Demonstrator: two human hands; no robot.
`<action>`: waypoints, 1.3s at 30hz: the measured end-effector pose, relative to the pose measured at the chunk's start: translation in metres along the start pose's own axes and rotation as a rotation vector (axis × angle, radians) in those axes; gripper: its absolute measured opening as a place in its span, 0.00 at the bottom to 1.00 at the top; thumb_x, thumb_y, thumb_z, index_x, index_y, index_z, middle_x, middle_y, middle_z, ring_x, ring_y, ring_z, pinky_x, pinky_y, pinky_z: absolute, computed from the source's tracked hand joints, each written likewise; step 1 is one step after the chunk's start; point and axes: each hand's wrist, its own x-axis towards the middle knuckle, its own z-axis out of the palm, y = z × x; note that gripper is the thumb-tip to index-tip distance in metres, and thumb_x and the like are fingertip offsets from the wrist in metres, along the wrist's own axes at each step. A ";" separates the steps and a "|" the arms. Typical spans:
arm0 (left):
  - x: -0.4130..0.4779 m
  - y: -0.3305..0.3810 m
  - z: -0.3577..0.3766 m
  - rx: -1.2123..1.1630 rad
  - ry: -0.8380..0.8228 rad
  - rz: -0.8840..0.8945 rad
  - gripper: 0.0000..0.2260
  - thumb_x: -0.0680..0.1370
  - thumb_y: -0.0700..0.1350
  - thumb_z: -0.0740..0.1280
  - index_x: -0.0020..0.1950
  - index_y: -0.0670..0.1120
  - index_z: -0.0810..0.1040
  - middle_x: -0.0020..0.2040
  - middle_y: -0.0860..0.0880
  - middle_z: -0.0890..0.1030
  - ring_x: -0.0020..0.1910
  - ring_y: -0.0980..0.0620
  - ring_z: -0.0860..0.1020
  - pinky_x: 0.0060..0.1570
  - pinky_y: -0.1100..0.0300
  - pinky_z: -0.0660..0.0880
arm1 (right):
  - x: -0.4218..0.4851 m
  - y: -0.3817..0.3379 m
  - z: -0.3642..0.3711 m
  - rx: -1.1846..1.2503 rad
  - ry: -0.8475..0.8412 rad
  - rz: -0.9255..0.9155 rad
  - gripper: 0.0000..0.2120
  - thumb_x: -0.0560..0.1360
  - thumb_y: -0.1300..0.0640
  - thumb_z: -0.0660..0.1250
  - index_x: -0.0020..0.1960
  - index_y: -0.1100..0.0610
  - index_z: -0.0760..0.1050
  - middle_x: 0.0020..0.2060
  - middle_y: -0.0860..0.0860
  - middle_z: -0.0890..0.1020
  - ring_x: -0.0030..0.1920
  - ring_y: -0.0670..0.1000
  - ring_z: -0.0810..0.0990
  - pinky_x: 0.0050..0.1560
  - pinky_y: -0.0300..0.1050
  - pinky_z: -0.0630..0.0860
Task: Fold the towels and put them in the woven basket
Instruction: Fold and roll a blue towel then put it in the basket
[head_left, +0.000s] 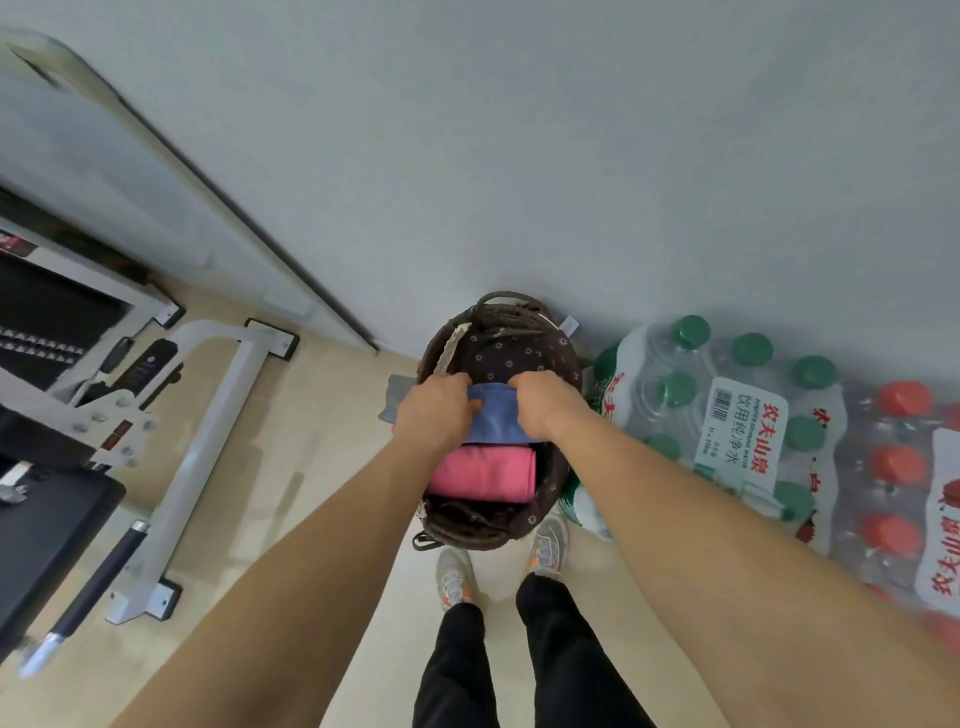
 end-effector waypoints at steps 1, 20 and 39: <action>0.002 -0.002 0.002 0.031 0.000 0.014 0.11 0.80 0.50 0.62 0.55 0.44 0.77 0.52 0.41 0.80 0.52 0.40 0.79 0.42 0.52 0.71 | 0.003 -0.001 0.002 -0.008 -0.012 0.004 0.18 0.74 0.67 0.61 0.62 0.57 0.76 0.56 0.58 0.79 0.54 0.59 0.80 0.47 0.48 0.76; 0.010 -0.005 0.001 0.508 0.231 0.407 0.03 0.63 0.38 0.66 0.33 0.46 0.76 0.34 0.46 0.75 0.32 0.45 0.76 0.30 0.56 0.68 | 0.024 -0.002 0.011 -0.430 0.018 -0.010 0.15 0.77 0.55 0.65 0.63 0.50 0.77 0.66 0.54 0.71 0.67 0.57 0.66 0.66 0.54 0.65; -0.029 -0.027 0.023 0.430 0.104 0.402 0.09 0.71 0.43 0.70 0.50 0.47 0.83 0.47 0.49 0.81 0.44 0.48 0.80 0.37 0.57 0.75 | -0.013 -0.005 0.016 -0.365 -0.150 -0.164 0.21 0.78 0.59 0.60 0.71 0.53 0.68 0.70 0.53 0.63 0.65 0.57 0.70 0.60 0.54 0.74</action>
